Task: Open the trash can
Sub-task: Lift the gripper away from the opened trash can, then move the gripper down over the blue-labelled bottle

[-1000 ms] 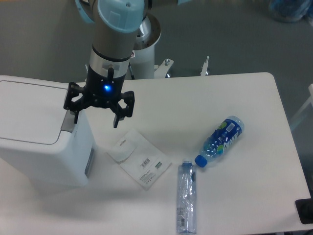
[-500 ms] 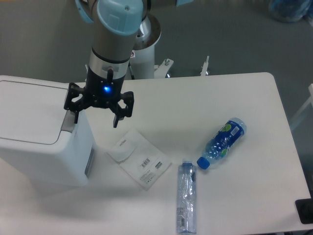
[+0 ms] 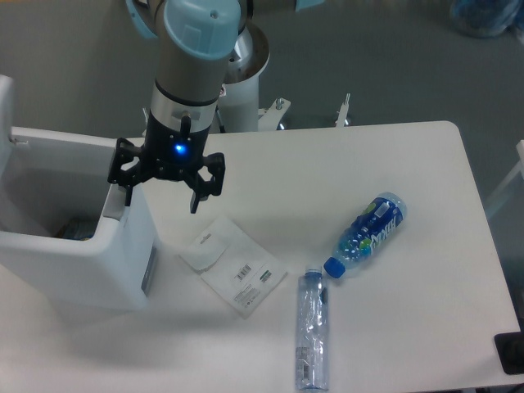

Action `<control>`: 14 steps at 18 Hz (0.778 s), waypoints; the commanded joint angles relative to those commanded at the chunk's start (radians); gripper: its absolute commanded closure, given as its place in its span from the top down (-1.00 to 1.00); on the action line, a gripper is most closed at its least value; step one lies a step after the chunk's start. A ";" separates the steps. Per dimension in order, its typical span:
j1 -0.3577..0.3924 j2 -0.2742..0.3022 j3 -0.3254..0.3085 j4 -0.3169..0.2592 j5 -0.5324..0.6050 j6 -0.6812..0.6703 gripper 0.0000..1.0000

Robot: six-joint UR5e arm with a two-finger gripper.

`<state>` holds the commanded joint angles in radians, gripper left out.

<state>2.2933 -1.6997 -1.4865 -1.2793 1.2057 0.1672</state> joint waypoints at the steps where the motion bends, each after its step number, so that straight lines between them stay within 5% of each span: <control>1: 0.005 0.000 0.015 0.002 0.006 0.003 1.00; 6: 0.098 0.009 0.087 0.009 0.012 0.044 1.00; 14: 0.255 0.008 0.080 0.005 0.144 0.219 1.00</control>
<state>2.5478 -1.6919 -1.4066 -1.2747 1.3498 0.3864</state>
